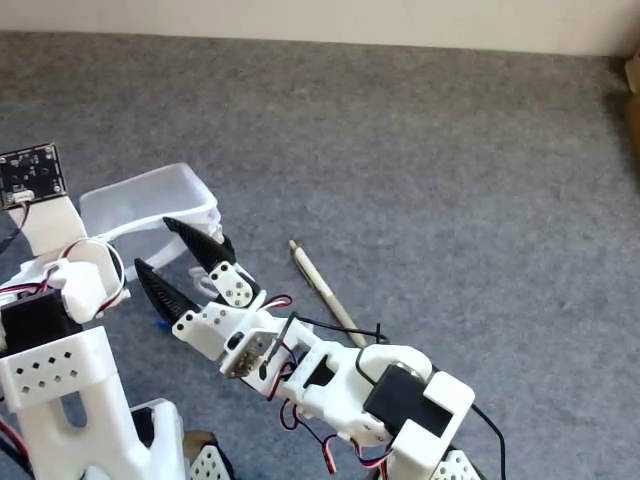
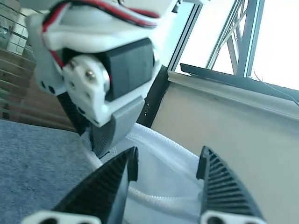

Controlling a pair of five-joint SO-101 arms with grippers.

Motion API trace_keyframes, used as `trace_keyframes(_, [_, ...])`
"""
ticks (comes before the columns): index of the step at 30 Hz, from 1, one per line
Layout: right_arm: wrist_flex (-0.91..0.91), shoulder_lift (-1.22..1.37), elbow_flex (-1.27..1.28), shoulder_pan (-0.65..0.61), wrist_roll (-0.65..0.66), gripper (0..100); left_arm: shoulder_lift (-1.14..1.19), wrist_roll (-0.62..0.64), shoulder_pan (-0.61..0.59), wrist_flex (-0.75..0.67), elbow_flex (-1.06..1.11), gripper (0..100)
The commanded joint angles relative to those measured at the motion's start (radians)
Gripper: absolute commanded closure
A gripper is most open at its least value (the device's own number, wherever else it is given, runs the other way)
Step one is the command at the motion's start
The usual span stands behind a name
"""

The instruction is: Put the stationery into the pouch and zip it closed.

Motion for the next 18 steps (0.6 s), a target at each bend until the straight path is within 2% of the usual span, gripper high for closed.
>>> trace_keyframes(1, [0.005,-0.053,-0.001,-0.008,0.014,83.2,-0.002,-0.009,-0.018,-0.02,-0.008,99])
trace_keyframes(8, [0.018,-0.208,0.082,-0.008,0.012,86.9,-0.002,-0.008,-0.015,-0.02,-0.008,99])
trace_keyframes(13, [0.15,-0.298,0.104,-0.001,0.011,91.8,-0.002,-0.006,-0.013,-0.02,-0.008,99])
trace_keyframes(18, [0.153,-0.36,0.108,-0.002,0.011,97.1,-0.002,-0.006,-0.013,-0.02,-0.008,99])
